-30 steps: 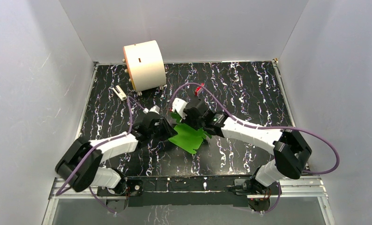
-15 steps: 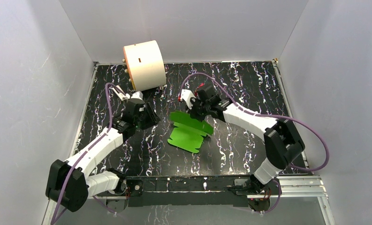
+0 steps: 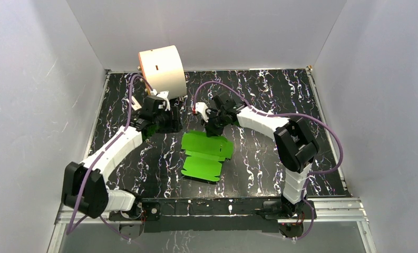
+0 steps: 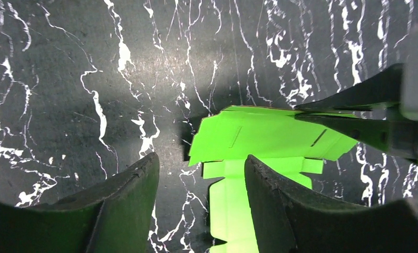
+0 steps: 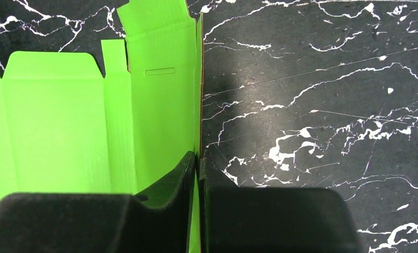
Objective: Fold the paper box
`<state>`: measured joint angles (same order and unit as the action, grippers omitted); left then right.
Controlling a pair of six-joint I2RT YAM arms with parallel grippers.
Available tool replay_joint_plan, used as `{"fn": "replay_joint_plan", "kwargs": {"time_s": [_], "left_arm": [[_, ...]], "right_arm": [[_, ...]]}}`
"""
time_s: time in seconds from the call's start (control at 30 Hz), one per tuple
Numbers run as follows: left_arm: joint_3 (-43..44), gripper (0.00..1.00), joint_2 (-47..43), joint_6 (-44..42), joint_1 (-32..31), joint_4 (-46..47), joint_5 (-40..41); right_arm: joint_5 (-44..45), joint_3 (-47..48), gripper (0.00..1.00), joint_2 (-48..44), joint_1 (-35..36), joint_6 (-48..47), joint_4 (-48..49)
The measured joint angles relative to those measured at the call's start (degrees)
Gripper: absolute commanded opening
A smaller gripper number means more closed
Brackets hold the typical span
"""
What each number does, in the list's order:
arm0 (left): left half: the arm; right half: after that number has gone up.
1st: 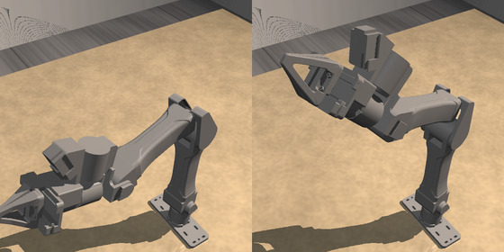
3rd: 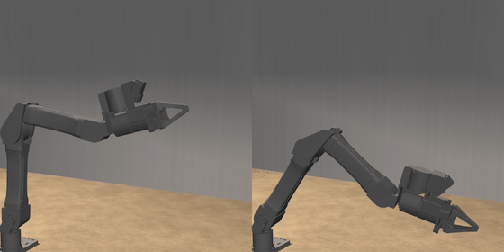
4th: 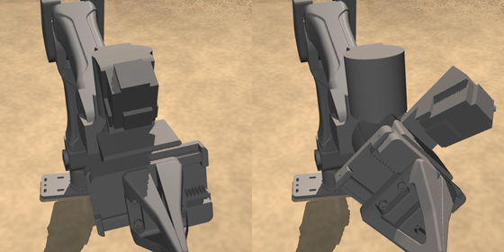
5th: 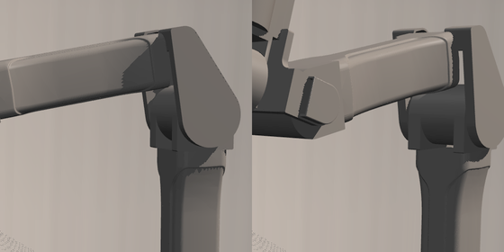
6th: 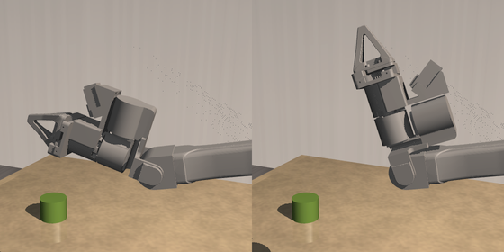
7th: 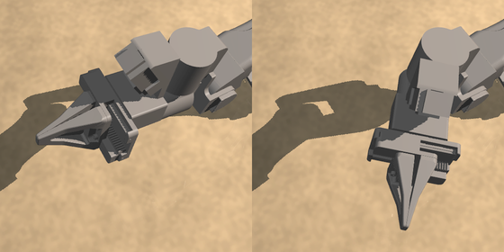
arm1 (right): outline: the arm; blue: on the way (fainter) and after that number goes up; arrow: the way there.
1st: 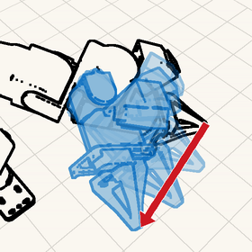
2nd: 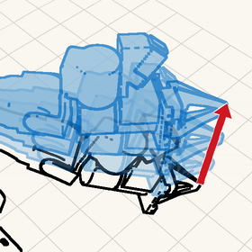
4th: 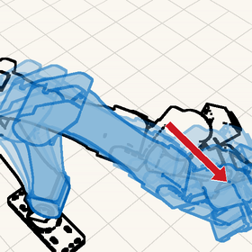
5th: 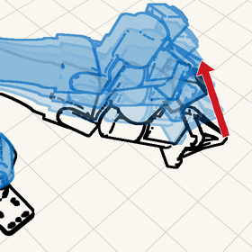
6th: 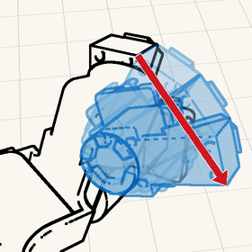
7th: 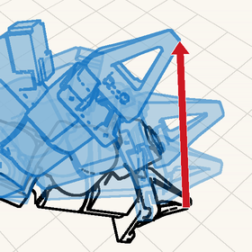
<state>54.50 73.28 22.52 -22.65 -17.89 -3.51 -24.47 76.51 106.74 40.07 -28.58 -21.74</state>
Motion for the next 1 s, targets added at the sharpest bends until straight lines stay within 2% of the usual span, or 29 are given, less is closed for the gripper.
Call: {"fn": "replay_joint_plan", "kwargs": {"time_s": [0.17,0.33,0.57,0.83,1.0], "left_arm": [[0.7,0.61,6.47,-2.36,1.31,-0.79,-3.69],[0.87,0.62,10.58,-3.08,2.89,-1.62,-6.84],[3.69,0.62,16.31,-3.04,4.17,-2.03,-11.02],[4.94,0.6,23.06,-2.05,5.77,-2.27,-16.09],[5.35,0.57,25.9,-1.31,6.38,-2.27,-19.26]], "right_arm": [[-0.11,0.98,0.31,0.39,-0.39,0.24,-0.79],[0.37,0.63,0.41,0.33,-1.09,2.08,1.33],[1.62,-1.25,0.61,0.0,-1.97,5.16,4.35],[0.83,-1.14,0.64,0.26,-3.28,7.1,6.47],[-1.68,1.49,0.65,4.02,-5.07,7.91,7.06]]}}
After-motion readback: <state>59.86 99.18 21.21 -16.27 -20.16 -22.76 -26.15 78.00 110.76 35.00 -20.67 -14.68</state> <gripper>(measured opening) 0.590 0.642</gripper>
